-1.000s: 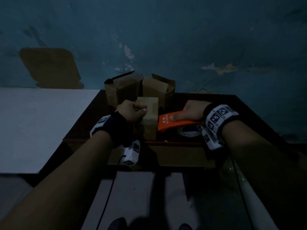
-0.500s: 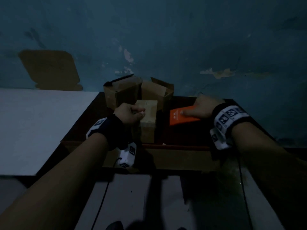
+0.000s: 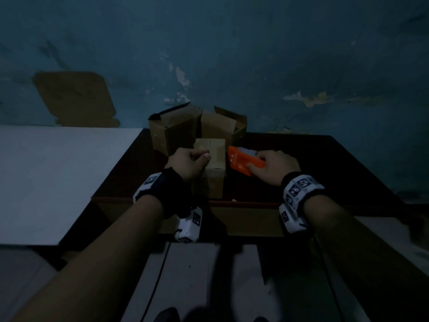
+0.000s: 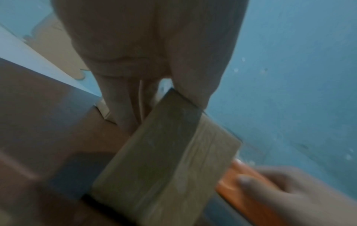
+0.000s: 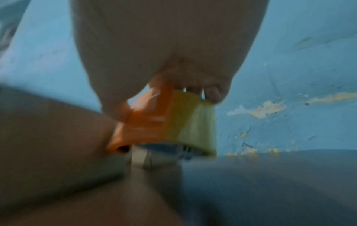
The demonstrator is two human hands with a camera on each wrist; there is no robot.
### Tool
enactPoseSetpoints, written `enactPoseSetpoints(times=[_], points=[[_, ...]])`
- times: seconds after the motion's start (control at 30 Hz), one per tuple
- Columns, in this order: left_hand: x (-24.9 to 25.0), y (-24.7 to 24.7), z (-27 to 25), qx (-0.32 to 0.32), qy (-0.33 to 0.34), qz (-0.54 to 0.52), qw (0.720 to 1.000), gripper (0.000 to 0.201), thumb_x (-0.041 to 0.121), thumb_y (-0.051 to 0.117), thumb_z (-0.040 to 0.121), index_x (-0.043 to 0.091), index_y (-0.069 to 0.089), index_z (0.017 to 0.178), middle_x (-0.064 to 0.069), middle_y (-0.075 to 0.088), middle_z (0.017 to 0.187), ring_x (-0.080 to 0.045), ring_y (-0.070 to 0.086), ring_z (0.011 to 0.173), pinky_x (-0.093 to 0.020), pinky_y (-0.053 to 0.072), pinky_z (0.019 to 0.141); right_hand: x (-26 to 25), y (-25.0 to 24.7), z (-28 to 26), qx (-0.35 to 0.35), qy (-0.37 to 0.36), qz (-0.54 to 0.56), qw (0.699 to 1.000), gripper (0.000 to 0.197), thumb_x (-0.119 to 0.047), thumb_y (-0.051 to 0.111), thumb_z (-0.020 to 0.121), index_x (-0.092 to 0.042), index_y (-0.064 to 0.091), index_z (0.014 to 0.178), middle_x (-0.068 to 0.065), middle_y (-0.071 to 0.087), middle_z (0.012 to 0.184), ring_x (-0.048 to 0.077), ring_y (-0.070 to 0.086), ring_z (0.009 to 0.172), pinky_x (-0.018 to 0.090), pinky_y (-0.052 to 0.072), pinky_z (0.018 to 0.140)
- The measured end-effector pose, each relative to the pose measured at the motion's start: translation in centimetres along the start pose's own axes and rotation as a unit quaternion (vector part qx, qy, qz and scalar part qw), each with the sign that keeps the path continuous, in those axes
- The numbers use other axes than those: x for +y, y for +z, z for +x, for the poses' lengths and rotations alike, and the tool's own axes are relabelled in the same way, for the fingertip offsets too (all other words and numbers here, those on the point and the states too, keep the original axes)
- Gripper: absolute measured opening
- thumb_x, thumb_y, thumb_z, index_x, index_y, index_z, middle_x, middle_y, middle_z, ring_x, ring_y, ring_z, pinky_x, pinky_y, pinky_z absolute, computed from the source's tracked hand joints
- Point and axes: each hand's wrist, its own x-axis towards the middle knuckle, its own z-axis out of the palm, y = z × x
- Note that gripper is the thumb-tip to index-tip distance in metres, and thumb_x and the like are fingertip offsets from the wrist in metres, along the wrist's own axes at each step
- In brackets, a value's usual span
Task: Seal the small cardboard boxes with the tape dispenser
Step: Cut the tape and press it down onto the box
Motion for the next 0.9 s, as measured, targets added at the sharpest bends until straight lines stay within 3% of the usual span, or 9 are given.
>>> enactPoseSetpoints(times=[0.1,0.17,0.27,0.4,0.5,0.6,0.67,0.8,0.9], points=[[-0.1,0.4,-0.3,0.002,0.018,0.006,1.000,0.038,0.050,0.048,0.096,0.034,0.061,0.127,0.004,0.062,0.127,-0.018,0.060,0.111,-0.033,0.051,0.091,-0.4,1.8,-0.3,0.039,-0.021,-0.058,0.997,0.050,-0.059,0.051,0.087,-0.023,0.060,0.121,0.003,0.067,0.109,0.023,0.063,0.095,0.030,0.041,0.071],[-0.3,0.4,-0.5,-0.010,0.025,-0.012,1.000,0.040,0.051,0.044,0.097,0.032,0.059,0.129,0.002,0.063,0.124,-0.020,0.060,0.112,-0.036,0.050,0.094,-0.6,2.5,-0.5,0.046,-0.025,-0.060,0.997,0.048,-0.059,0.052,0.088,-0.022,0.061,0.116,0.002,0.068,0.108,0.022,0.063,0.096,0.032,0.041,0.077],[-0.8,-0.2,-0.9,-0.014,0.045,-0.044,0.998,0.045,0.051,0.041,0.098,0.032,0.050,0.138,0.002,0.052,0.140,-0.017,0.049,0.125,-0.036,0.043,0.103,-0.5,2.5,-0.5,0.033,-0.005,-0.024,0.999,0.051,-0.065,0.049,0.086,-0.024,0.058,0.114,-0.001,0.065,0.108,0.022,0.060,0.100,0.037,0.036,0.086],[-1.7,-1.9,-1.7,0.046,0.062,-0.092,0.993,0.036,0.038,0.046,0.099,0.033,0.052,0.134,0.004,0.053,0.135,-0.011,0.052,0.117,-0.026,0.047,0.087,-0.4,2.1,-0.8,0.112,-0.025,0.057,0.992,0.033,-0.048,0.044,0.094,-0.025,0.051,0.116,0.000,0.056,0.114,0.022,0.051,0.109,0.041,0.034,0.090],[-2.6,-3.2,-2.6,0.088,0.043,-0.123,0.988,0.018,0.023,0.051,0.098,0.029,0.065,0.107,0.003,0.064,0.111,-0.008,0.061,0.091,-0.025,0.051,0.071,-1.3,1.8,-1.9,0.101,-0.099,0.242,0.960,0.010,-0.029,0.053,0.095,-0.029,0.056,0.105,-0.006,0.060,0.103,0.009,0.057,0.096,0.033,0.047,0.085],[-3.2,-3.4,-3.7,0.061,0.026,-0.149,0.987,0.015,0.019,0.055,0.096,0.027,0.066,0.101,0.002,0.065,0.105,-0.011,0.063,0.085,-0.022,0.048,0.064,-3.1,1.9,-3.0,0.053,-0.085,0.408,0.907,0.012,-0.020,0.057,0.095,-0.024,0.063,0.104,-0.005,0.065,0.097,0.003,0.063,0.089,0.019,0.051,0.075],[-3.2,-3.0,-4.3,0.041,0.036,-0.140,0.989,0.016,0.018,0.056,0.095,0.026,0.067,0.104,0.006,0.065,0.106,-0.014,0.065,0.093,-0.025,0.052,0.069,-4.4,2.4,-3.4,0.017,-0.058,0.484,0.873,0.012,-0.016,0.054,0.097,-0.019,0.064,0.103,0.002,0.067,0.097,0.008,0.066,0.087,0.020,0.053,0.072],[-3.3,-2.2,-4.6,0.021,0.063,-0.150,0.987,0.021,0.017,0.059,0.094,0.027,0.070,0.109,0.009,0.068,0.111,-0.014,0.066,0.100,-0.038,0.056,0.087,-5.6,3.2,-3.6,0.009,-0.019,0.530,0.848,0.014,-0.012,0.054,0.097,-0.019,0.065,0.092,0.007,0.069,0.089,0.016,0.068,0.083,0.025,0.056,0.070],[-3.7,-2.0,-4.2,0.025,0.069,-0.137,0.988,0.021,0.019,0.062,0.092,0.027,0.070,0.110,0.011,0.066,0.115,-0.008,0.061,0.108,-0.033,0.053,0.090,-5.4,3.9,-3.9,0.011,-0.017,0.546,0.837,0.012,-0.010,0.059,0.093,-0.020,0.064,0.090,0.007,0.069,0.086,0.013,0.069,0.081,0.024,0.057,0.071]])
